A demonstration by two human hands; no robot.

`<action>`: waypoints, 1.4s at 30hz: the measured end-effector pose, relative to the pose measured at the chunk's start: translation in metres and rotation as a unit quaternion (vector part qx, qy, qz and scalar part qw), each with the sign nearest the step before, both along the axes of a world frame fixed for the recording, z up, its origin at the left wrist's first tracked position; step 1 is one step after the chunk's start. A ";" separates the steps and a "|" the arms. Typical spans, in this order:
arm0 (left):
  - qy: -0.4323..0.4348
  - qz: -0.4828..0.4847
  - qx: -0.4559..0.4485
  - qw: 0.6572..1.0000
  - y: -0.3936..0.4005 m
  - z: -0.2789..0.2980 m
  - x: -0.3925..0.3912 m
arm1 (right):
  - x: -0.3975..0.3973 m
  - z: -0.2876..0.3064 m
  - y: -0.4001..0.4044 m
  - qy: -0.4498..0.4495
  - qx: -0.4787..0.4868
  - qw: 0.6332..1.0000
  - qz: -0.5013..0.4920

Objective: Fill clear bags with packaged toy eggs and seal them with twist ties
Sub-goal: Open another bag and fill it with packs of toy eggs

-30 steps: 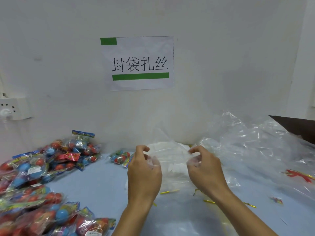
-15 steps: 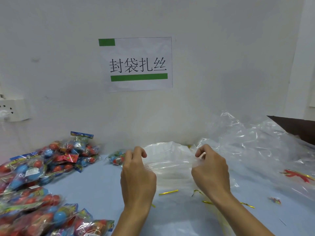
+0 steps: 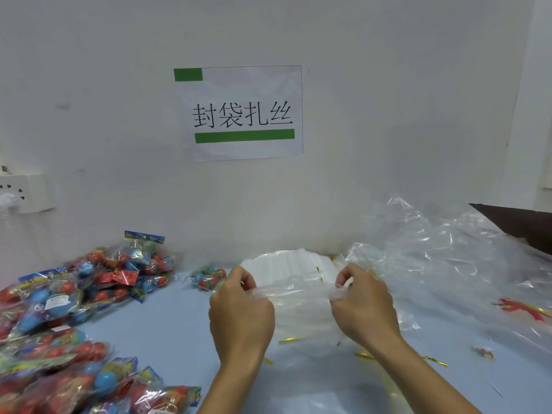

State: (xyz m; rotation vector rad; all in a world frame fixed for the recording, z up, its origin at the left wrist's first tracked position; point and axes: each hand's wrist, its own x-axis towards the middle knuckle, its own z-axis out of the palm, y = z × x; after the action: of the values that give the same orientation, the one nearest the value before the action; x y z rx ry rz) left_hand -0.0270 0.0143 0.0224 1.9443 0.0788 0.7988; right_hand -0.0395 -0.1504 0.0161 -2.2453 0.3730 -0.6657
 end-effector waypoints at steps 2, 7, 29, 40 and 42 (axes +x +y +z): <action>-0.016 -0.018 0.005 1.000 0.000 -0.001 0.000 | -0.001 -0.001 0.001 0.003 0.007 0.999 0.037; -0.019 -0.076 0.084 0.993 0.002 -0.006 0.005 | -0.004 -0.002 0.008 -0.065 -0.141 0.983 0.100; 0.047 -0.055 0.048 0.996 0.000 -0.003 0.004 | 0.002 0.001 -0.001 -0.056 0.138 0.989 0.018; 0.078 -0.078 -0.018 0.994 0.005 -0.009 0.012 | -0.002 0.002 0.013 -0.052 0.127 0.969 0.207; 0.089 -0.053 0.002 0.995 0.010 -0.010 0.014 | -0.001 0.003 0.010 -0.054 0.112 0.975 0.184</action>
State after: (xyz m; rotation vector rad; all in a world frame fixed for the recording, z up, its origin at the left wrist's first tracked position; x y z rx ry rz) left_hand -0.0135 0.0245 0.0123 2.0031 0.0807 0.5553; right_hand -0.0408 -0.1407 0.0191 -1.9808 -0.0254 -0.5164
